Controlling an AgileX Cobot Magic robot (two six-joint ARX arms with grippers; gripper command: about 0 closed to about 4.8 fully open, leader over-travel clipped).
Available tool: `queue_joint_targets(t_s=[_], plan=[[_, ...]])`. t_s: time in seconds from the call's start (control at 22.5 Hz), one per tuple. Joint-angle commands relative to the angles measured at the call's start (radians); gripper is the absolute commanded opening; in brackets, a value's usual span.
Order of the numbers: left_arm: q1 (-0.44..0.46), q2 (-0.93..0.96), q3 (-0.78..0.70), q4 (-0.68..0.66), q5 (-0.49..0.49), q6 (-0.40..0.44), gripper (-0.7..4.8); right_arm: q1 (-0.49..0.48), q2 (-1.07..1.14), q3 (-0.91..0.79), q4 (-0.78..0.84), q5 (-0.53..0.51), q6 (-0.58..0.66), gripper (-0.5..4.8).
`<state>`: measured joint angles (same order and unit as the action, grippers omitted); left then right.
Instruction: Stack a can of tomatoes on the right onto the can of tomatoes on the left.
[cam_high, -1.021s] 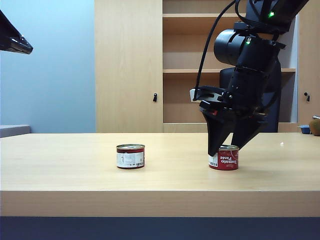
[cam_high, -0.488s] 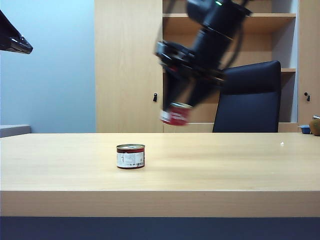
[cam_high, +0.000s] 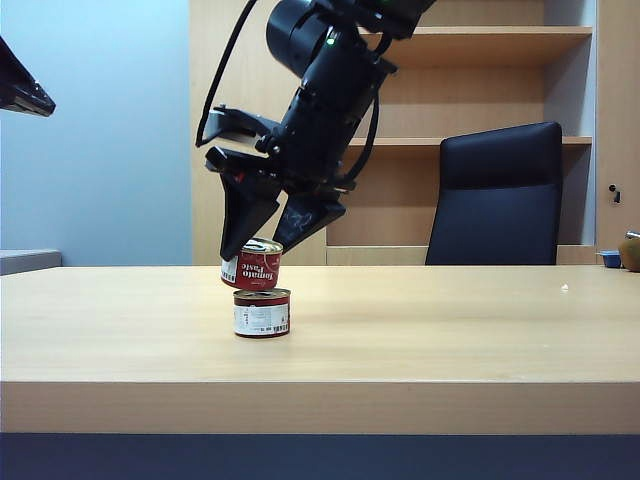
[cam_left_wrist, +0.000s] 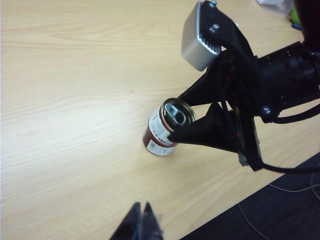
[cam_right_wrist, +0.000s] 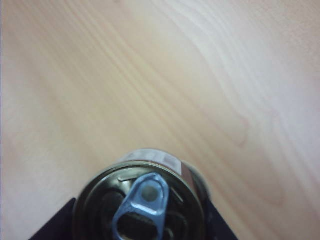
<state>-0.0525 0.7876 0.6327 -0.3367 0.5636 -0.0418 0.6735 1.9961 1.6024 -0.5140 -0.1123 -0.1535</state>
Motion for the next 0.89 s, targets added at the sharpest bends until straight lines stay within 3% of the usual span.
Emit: queue_joint_targets(t_s=[0.04,0.18,0.44,0.53,0.67,0.8,0.89], plan=[[0.001,-0.002,0.004,0.009,-0.003,0.001,-0.05,-0.005,0.015,0.038,0.025,0.030,0.003,2.41],[0.001,-0.002,0.004,0.009,-0.003,0.001,-0.05,-0.006,0.016,0.038,0.018,0.034,0.003,2.89],[0.001,-0.001,0.004,0.010,-0.003,0.001,-0.05,-0.005,0.016,0.038,-0.014,0.032,0.003,2.90],[0.001,-0.001,0.004,0.010,-0.003,0.001,-0.05,-0.006,0.017,0.038,-0.033,0.032,0.002,3.47],[0.001,-0.001,0.004,0.010,-0.003,0.001,-0.05,-0.006,0.016,0.039,-0.035,0.032,0.002,3.53],[0.001,-0.001,0.004,0.010,-0.003,0.003,-0.05,-0.005,0.009,0.042,-0.036,0.023,0.003,4.08],[0.001,-0.001,0.004,0.010,-0.003,0.008,-0.05,-0.002,-0.012,0.042,-0.037,0.025,0.004,4.15]])
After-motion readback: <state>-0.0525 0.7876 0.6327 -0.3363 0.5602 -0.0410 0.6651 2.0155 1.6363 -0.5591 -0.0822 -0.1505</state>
